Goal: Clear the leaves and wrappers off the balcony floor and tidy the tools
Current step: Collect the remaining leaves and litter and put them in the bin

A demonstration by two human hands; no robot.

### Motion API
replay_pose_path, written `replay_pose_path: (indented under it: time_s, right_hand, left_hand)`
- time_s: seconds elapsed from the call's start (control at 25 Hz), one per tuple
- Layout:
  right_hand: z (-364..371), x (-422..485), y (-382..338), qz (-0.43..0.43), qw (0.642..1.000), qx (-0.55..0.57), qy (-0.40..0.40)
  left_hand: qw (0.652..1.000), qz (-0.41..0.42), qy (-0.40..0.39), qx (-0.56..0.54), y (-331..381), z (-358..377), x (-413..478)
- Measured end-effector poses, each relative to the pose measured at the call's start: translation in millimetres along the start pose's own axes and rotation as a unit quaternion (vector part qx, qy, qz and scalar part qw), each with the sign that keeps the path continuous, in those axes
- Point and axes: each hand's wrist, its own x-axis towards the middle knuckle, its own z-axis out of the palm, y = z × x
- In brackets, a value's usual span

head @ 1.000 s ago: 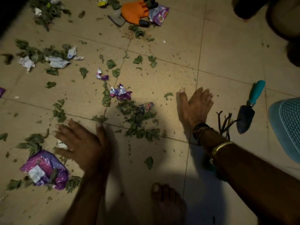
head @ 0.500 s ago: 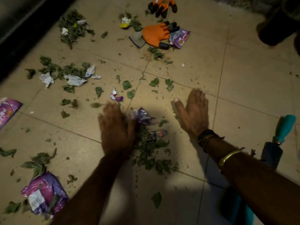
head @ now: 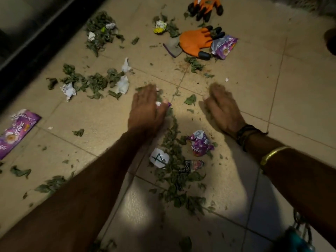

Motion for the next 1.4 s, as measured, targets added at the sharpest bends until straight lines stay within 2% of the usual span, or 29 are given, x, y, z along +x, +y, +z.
replay_pose_path:
  time_s: [0.12,0.28,0.32,0.36,0.44,0.48,0.52,0.6,0.68,0.76,0.8,0.84,0.88,0.96,1.0,1.04,1.16,1.2,1.28,1.32,1.4]
  right_hand:
    - [25.3,-13.1,-41.4,-0.122,0.988,0.045,-0.085]
    - [38.1,-88.8,-44.1,-0.196,0.971,0.083,-0.11]
    - [33.6,-107.5,-43.7,-0.189,0.966,0.122,-0.127]
    - [26.0,-120.6,-43.8,-0.144,0.964,0.185,-0.122]
    - [12.3,-136.2,-35.3,-0.013,0.966,0.258,0.015]
    - [11.0,-143.4,-31.4,0.049,0.971,0.221,0.082]
    - [15.7,-152.9,-31.9,0.091,0.979,0.156,0.094]
    - [43.2,-177.5,-51.7,0.089,0.993,0.074,0.013]
    - [65.6,-196.7,-84.0,0.031,0.986,0.158,-0.035]
    - [58.2,-210.1,-109.3,0.066,0.948,0.31,0.035]
    - [49.8,-219.1,-109.8,0.106,0.924,0.356,0.091]
    - [42.6,-231.5,-104.5,0.136,0.906,0.379,0.134]
    - [37.0,-246.4,-96.5,0.157,0.899,0.375,0.163]
    - [38.6,-278.4,-80.6,0.177,0.911,0.325,0.182]
    - [44.3,-292.8,-75.9,0.179,0.919,0.3,0.186]
    - [51.2,-302.9,-71.4,0.183,0.925,0.275,0.189]
    - [72.3,-314.1,-66.6,0.189,0.951,0.182,0.161]
    - [78.6,-313.2,-70.5,0.186,0.962,0.138,0.142]
    - [89.5,-295.8,-82.7,0.188,0.972,0.066,0.125]
    - [95.9,-281.4,-89.9,0.183,0.973,0.048,0.13]
    - [110.2,-249.8,-113.1,0.136,0.983,0.048,0.115]
  left_hand:
    - [0.984,0.149,-0.077,-0.063,17.4,6.0,1.7]
    - [0.962,0.222,-0.109,-0.111,-2.1,-10.9,-84.3]
    - [0.96,0.23,-0.111,-0.118,-7.7,-16.0,-105.1]
    - [0.959,0.228,-0.097,-0.135,-12.6,-21.5,-117.2]
    - [0.973,0.161,-0.034,-0.163,-18.6,-28.6,-125.2]
    - [0.983,0.11,-0.017,-0.147,-19.0,-30.8,-124.8]
    - [0.99,0.082,-0.025,-0.111,-14.7,-31.0,-126.8]
    - [0.986,0.123,-0.099,-0.061,1.4,-20.4,-143.6]
    - [0.974,0.156,-0.119,-0.116,12.8,-16.7,-172.1]
    - [0.976,0.12,-0.04,-0.18,14.1,-24.9,-204.7]
    - [0.981,0.105,0.0,-0.165,15.5,-28.8,-226.1]
    - [0.985,0.114,0.012,-0.128,21.0,-29.7,-249.4]
    - [0.984,0.159,0.001,-0.078,30.5,-25.7,-270.5]
    - [0.956,0.282,-0.059,0.048,53.8,-8.8,-296.9]
    - [0.94,0.314,-0.08,0.108,62.3,0.1,-300.0]
    - [0.936,0.307,-0.08,0.151,65.9,7.6,-294.0]
    - [0.963,0.162,-0.039,0.211,61.6,2.8,-257.2]
    - [0.97,0.125,-0.023,0.206,54.6,-4.8,-252.5]
    - [0.983,0.105,0.009,0.154,38.7,-20.4,-260.4]
    - [0.988,0.091,0.028,0.12,30.7,-29.8,-271.3]
    - [0.996,0.003,0.066,0.066,14.6,-45.2,-302.4]
